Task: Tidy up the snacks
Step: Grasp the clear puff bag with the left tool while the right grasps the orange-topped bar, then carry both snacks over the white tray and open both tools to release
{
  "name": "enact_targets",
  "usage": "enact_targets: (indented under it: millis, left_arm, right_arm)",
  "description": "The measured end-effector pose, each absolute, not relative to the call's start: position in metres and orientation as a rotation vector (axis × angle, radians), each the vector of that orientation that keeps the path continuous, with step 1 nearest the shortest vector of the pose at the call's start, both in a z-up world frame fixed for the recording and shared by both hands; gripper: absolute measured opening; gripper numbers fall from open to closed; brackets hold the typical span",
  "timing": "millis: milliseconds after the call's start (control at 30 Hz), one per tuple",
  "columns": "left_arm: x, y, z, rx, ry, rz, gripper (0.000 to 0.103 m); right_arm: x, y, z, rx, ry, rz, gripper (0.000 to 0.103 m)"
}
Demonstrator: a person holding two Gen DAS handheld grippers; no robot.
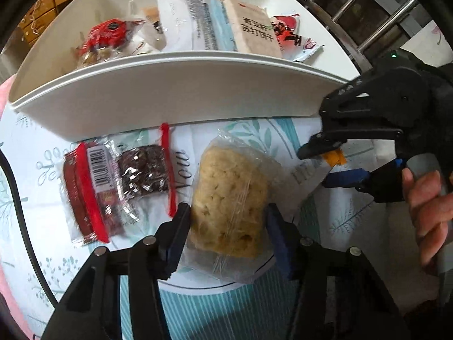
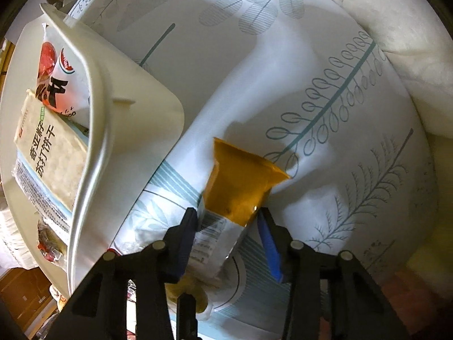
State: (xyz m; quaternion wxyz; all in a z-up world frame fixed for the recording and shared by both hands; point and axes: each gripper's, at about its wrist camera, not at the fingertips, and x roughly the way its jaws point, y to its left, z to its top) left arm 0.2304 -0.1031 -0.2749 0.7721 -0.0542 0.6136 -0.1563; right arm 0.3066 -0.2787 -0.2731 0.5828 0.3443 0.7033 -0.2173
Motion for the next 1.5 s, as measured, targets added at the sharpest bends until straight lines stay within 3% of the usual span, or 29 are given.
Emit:
enact_targets:
  millis: [200, 667, 1100, 1500]
  left_arm:
    - [0.217, -0.096, -0.267, -0.114, 1.326, -0.307, 0.051]
    - [0.168, -0.070, -0.209, -0.038, 1.235, -0.215, 0.051]
    - [0.185, -0.050, -0.131, -0.093, 1.201, -0.142, 0.051]
    - [0.245, -0.045, -0.085, -0.108, 1.123, -0.121, 0.052]
  right_arm:
    - [0.286, -0.288, -0.273, 0.830, 1.629, -0.452, 0.032]
    - [0.241, -0.312, -0.256, 0.865, 1.602, -0.315, 0.031]
    - [0.237, -0.315, -0.206, 0.822, 1.549, -0.094, 0.032]
    - [0.282, -0.308, -0.139, 0.661, 1.325, 0.056, 0.032]
